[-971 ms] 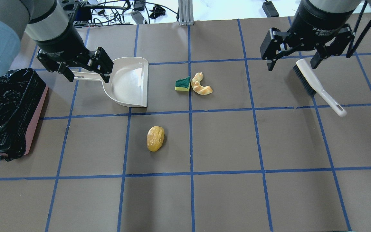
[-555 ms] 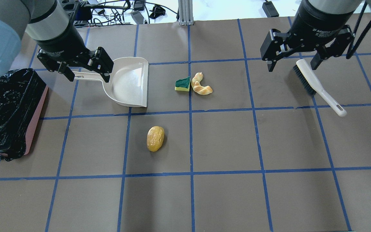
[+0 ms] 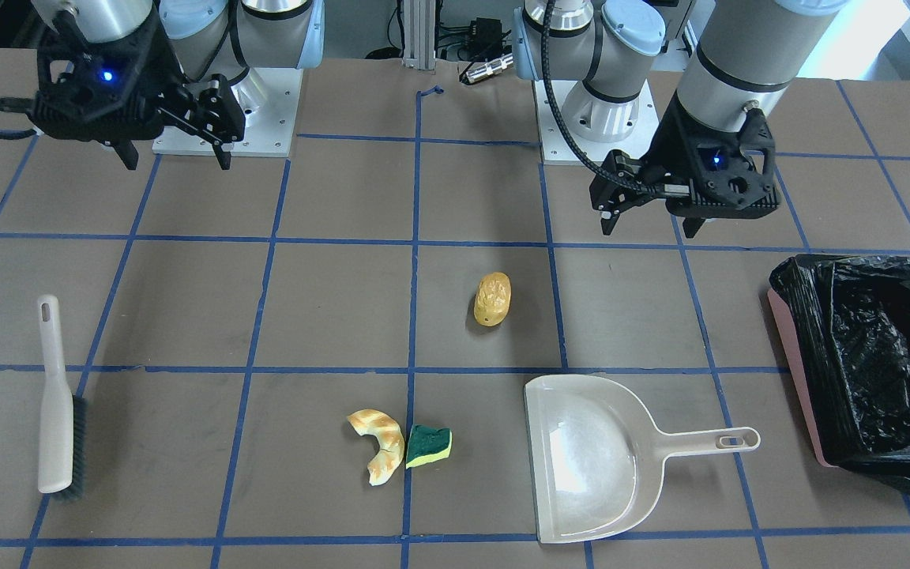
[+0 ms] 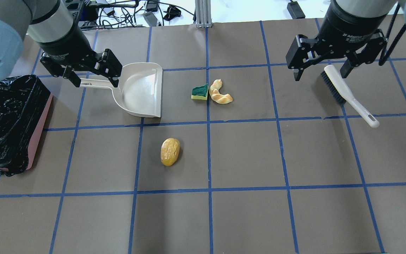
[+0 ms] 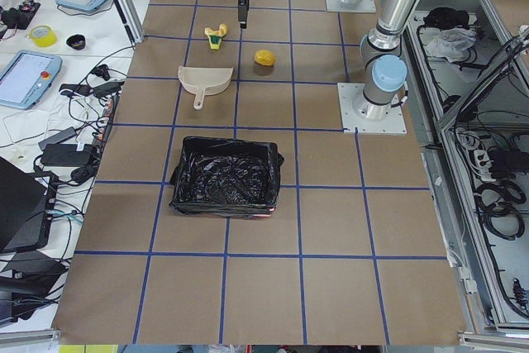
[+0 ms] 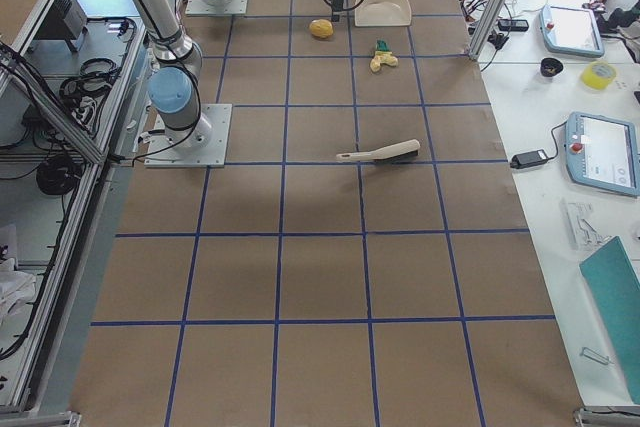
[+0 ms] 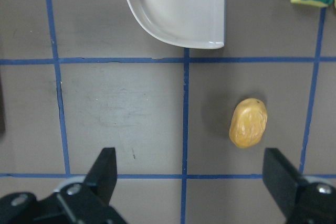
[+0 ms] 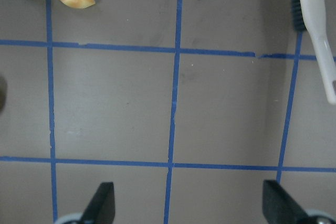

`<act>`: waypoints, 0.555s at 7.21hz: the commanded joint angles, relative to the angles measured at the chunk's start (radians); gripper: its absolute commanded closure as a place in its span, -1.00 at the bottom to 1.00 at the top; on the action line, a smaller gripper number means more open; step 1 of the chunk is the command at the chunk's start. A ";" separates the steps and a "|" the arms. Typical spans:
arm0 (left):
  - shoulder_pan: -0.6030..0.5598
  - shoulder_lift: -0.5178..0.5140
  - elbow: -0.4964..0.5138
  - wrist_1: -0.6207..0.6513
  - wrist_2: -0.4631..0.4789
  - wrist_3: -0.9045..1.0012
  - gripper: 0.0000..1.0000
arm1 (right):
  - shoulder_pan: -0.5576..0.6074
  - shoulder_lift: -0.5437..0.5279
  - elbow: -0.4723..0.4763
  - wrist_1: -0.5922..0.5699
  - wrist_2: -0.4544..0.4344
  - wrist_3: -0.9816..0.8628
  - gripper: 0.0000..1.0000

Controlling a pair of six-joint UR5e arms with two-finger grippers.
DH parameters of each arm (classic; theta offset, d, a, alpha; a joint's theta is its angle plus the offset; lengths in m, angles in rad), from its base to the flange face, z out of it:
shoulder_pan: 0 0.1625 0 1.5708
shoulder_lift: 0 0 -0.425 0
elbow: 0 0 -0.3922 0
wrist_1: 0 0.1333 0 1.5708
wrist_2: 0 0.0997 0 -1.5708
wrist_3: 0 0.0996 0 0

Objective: Sweep and dump trash into bin
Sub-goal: 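Hold the white dustpan with the left gripper while lowering the right gripper toward the brush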

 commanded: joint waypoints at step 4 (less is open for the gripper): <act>0.119 -0.169 -0.099 0.306 -0.001 -1.126 -1.00 | -0.128 0.141 0.284 -0.291 -0.011 -0.344 -1.00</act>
